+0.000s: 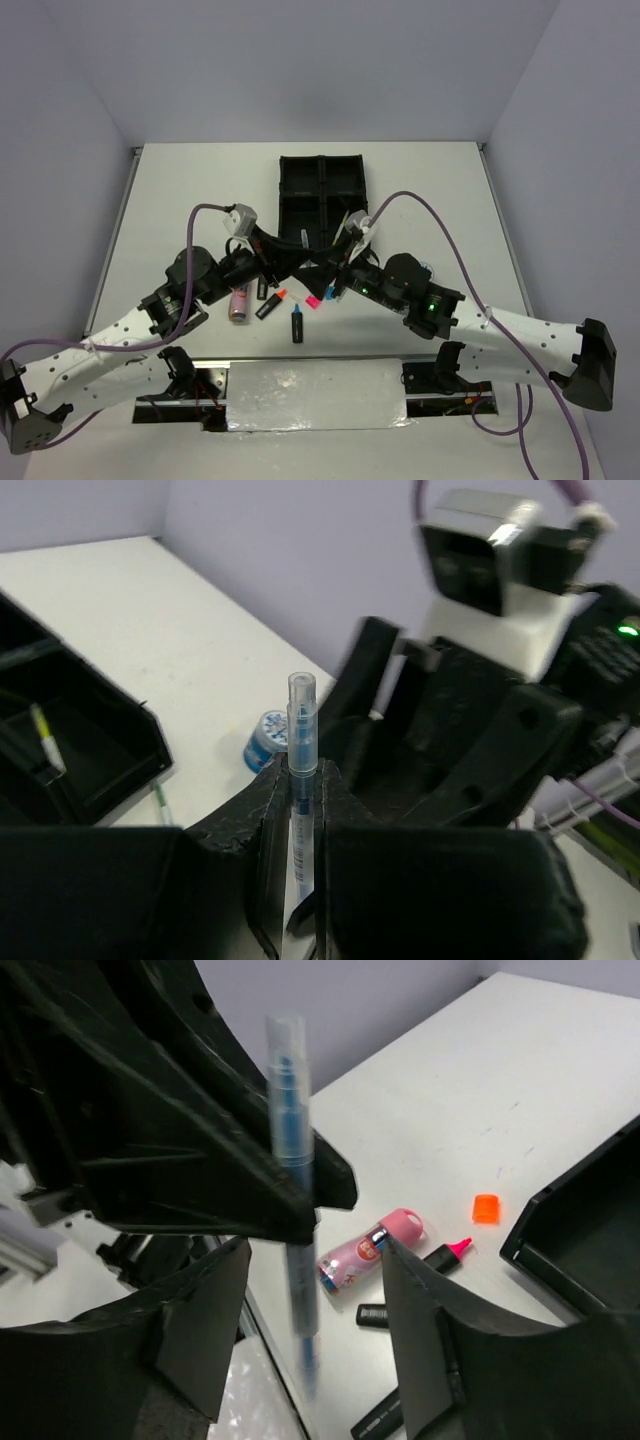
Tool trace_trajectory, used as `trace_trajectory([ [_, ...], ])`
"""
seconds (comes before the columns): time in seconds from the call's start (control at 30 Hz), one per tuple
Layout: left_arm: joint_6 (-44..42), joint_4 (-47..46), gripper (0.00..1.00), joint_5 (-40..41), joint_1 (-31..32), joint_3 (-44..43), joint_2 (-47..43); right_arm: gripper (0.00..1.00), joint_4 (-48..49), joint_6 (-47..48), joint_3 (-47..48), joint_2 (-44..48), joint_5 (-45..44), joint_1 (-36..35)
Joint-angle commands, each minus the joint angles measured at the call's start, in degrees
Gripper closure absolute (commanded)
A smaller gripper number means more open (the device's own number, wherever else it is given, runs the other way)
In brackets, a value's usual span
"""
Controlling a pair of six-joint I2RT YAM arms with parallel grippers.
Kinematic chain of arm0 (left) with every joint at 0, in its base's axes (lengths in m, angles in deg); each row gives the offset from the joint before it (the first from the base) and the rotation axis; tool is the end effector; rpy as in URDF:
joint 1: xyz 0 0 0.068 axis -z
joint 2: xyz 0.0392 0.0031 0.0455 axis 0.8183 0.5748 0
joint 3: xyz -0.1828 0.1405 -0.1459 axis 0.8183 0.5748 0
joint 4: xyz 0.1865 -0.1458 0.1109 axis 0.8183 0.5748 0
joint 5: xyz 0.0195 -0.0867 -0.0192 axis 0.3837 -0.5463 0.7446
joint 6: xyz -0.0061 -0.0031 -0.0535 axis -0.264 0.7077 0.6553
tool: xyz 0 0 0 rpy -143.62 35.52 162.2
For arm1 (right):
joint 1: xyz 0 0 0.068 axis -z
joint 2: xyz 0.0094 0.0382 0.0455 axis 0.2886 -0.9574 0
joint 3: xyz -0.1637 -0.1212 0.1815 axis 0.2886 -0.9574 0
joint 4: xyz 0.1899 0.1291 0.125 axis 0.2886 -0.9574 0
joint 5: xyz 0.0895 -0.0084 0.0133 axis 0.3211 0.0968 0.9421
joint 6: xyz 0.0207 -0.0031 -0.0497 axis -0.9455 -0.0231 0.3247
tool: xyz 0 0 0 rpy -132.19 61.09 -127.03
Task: Sort the stationery into containers
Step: Close the pen cap on the pen.
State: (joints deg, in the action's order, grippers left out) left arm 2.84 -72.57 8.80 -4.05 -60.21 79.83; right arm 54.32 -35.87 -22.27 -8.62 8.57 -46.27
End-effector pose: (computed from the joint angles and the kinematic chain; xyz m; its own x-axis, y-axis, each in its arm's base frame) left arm 0.1224 -0.1526 0.3538 -0.3316 -0.4515 -0.8284 0.7368 0.4244 -0.5263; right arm 0.1026 0.1936 0.3238 -0.2407 0.2307 -0.9428 -0.8050 0.4952 0.3268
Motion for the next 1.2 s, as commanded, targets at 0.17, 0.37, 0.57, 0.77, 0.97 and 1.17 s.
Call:
trace_trajectory([
  [0.17, -8.2, -0.3, 1.00, -12.6, -0.2, -6.8, -1.1, 0.37, -2.2, -0.3, 5.5, -3.2, 10.2, 0.6],
  [0.37, -7.8, -0.7, 1.00, -13.9, -0.2, -6.4, -2.3, 0.47, -0.2, -0.1, 5.2, -2.5, 13.0, 0.7],
  [0.57, -8.8, 0.6, 1.00, -12.2, -0.1, -5.8, -1.8, 0.70, 1.5, 0.2, 3.6, -0.8, 12.7, 0.7],
  [0.77, -9.3, 1.1, 1.00, -13.9, -0.2, -6.5, -0.6, 0.52, 0.8, 0.6, 3.1, 0.9, 10.3, 1.2],
  [0.97, -9.0, 0.7, 0.91, -14.2, -0.2, -6.6, 0.0, 1.00, 1.0, 1.1, 3.1, 1.2, 10.8, 1.3],
  [1.17, -8.1, 3.2, 0.50, -8.5, -0.1, -9.3, 1.1, 1.00, 1.5, 1.3, 2.7, 0.4, 11.3, 1.3],
])
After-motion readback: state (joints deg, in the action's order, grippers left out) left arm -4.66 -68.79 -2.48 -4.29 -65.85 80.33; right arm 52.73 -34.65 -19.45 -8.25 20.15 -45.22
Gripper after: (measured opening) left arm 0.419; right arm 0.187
